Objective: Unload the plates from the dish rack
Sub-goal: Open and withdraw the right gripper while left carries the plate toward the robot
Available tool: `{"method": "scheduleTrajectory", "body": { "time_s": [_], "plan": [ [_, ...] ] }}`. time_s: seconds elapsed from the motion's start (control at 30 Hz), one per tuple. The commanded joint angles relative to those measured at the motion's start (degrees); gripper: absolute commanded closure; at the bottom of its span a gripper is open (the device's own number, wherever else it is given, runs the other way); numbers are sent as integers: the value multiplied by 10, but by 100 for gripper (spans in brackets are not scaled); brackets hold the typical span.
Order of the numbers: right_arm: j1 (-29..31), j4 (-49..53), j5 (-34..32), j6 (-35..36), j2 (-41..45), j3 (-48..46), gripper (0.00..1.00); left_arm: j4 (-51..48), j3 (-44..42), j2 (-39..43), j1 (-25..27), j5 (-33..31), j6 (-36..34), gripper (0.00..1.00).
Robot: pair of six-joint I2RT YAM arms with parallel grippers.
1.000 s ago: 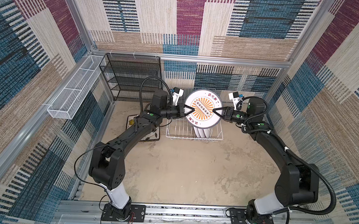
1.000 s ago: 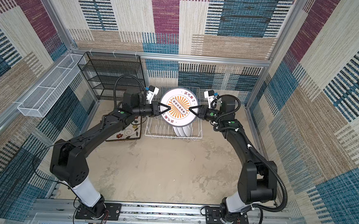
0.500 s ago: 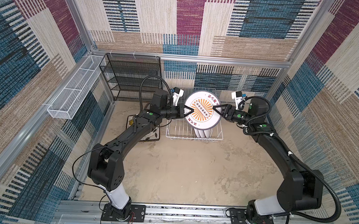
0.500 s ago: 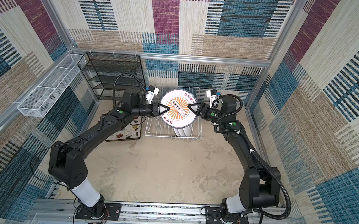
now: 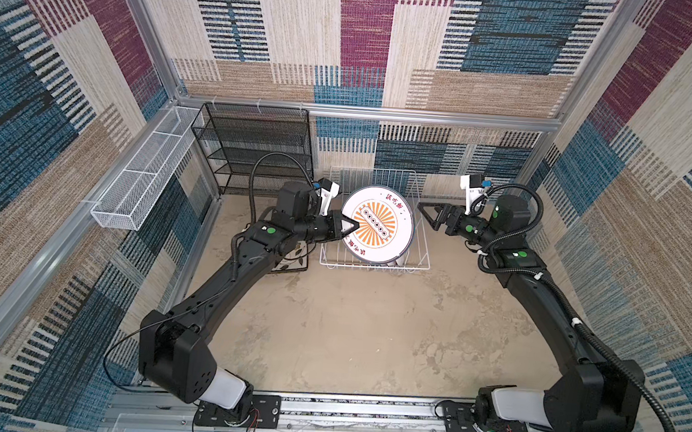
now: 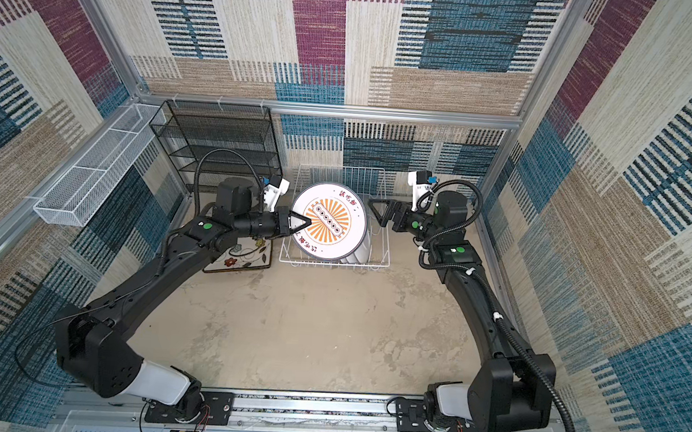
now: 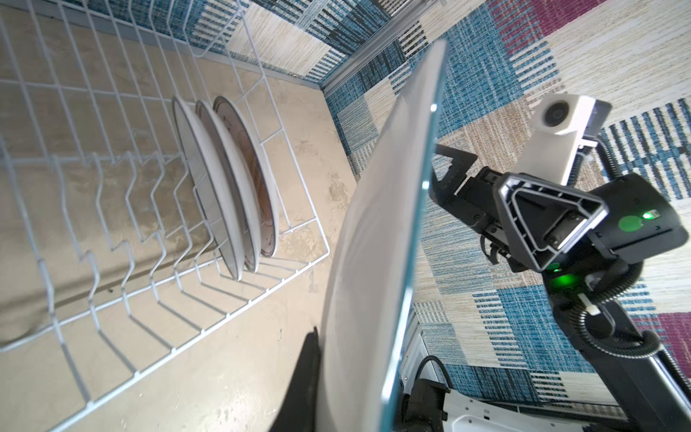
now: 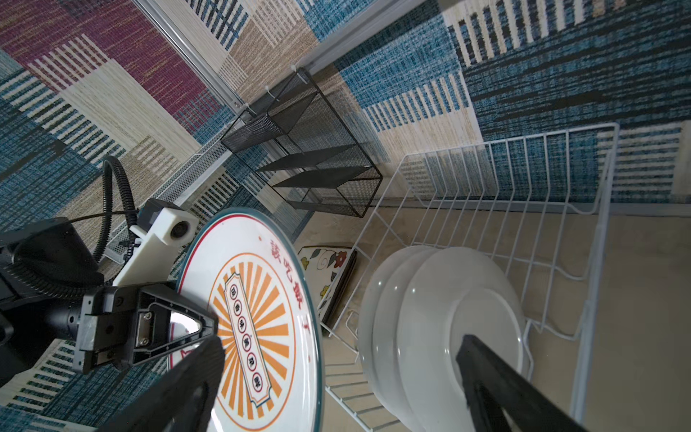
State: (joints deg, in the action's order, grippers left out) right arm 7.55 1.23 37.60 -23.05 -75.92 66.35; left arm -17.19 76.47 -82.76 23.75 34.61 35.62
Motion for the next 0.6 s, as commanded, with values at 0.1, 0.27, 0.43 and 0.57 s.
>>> {"method": "scheduleTrajectory", "body": {
  "time_s": [0.1,0.27,0.43,0.57],
  "plan": [
    [0,-8,-28,108,43,-27,1,-51,-90,75,-1,-43,7,100],
    [0,34,-4,215,69,-28,1,-71,-161,125,-1,-52,20,100],
    [1,82,14,297,87,-23,1,-91,-213,161,-1,-44,34,100],
    [3,130,23,347,94,-16,1,-106,-247,169,-1,-30,33,100]
  ]
}}
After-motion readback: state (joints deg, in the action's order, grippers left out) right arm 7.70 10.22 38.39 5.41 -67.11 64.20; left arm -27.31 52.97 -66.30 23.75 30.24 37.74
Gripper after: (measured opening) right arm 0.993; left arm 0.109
